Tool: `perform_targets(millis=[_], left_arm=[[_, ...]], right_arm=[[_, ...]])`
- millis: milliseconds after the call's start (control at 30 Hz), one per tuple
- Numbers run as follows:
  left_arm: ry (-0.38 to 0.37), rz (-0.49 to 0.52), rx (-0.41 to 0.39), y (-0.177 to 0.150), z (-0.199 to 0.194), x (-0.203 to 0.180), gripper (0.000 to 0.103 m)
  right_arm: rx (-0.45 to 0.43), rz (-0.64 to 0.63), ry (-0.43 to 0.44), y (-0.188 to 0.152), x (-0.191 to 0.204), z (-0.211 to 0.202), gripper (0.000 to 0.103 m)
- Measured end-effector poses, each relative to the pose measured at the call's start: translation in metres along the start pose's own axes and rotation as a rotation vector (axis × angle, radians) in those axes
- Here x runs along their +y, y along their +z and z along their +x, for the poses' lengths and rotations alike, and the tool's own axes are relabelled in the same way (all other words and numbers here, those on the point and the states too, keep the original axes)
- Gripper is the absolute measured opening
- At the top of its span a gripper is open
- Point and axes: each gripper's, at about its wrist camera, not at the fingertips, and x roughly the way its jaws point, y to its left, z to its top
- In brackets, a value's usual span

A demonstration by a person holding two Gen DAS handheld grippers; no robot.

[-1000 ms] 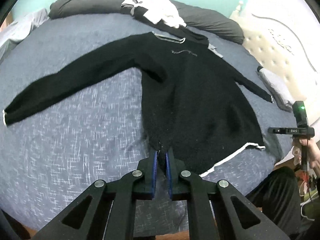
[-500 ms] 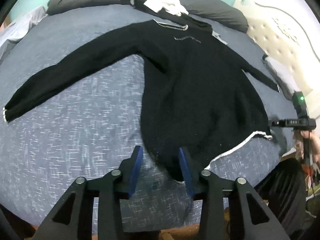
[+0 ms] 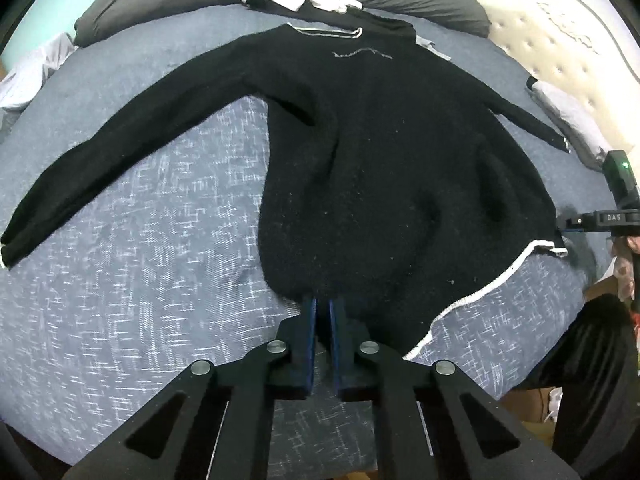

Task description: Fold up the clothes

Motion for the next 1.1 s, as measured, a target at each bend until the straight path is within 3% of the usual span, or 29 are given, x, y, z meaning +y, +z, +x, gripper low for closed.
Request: perform_targets(millis=[200,267,567,633,667,767,933,1100], left_arm=[[-0.029,-0.058,-0.044,0.006,-0.02,0.028,0.006],[-0.034,-0.078,-0.05,0.008,-0.025,0.036,0.006],[-0.032,-0.092,-0.04,0.006,-0.02,0.044,0.006],[-0.039,-0.095,-0.042,0.007,-0.022,0.044,0.006],[-0.042,-0.095,-0.043,0.007,-0.023,0.044,0.006],[-0.051,-0.083,-0.048,0.007,-0.029,0.042,0.006],[-0.069,-0.048,-0.053,0.005,-0.041,0.035,0.006],[-0.083,-0.026,-0.034,-0.001,-0.044,0.026,0.006]], right_arm=[[-0.025,-0.001,0.01,0.0,-0.002,-0.016,0.043],[-0.024,0.019,0.013,0.0,-0.005,-0.016,0.049],[0.013,0.054,0.013,-0.007,-0.007,0.004,0.049],[0.007,0.023,0.005,-0.009,-0.001,0.005,0.016],[-0.001,0.007,0.006,-0.008,0.001,0.001,0.005],[-0.032,-0.054,0.004,-0.009,0.011,-0.022,0.004],[-0.098,-0.181,-0.018,0.003,0.029,-0.096,0.003],[-0.079,-0.262,-0.087,-0.008,0.041,-0.11,0.003]])
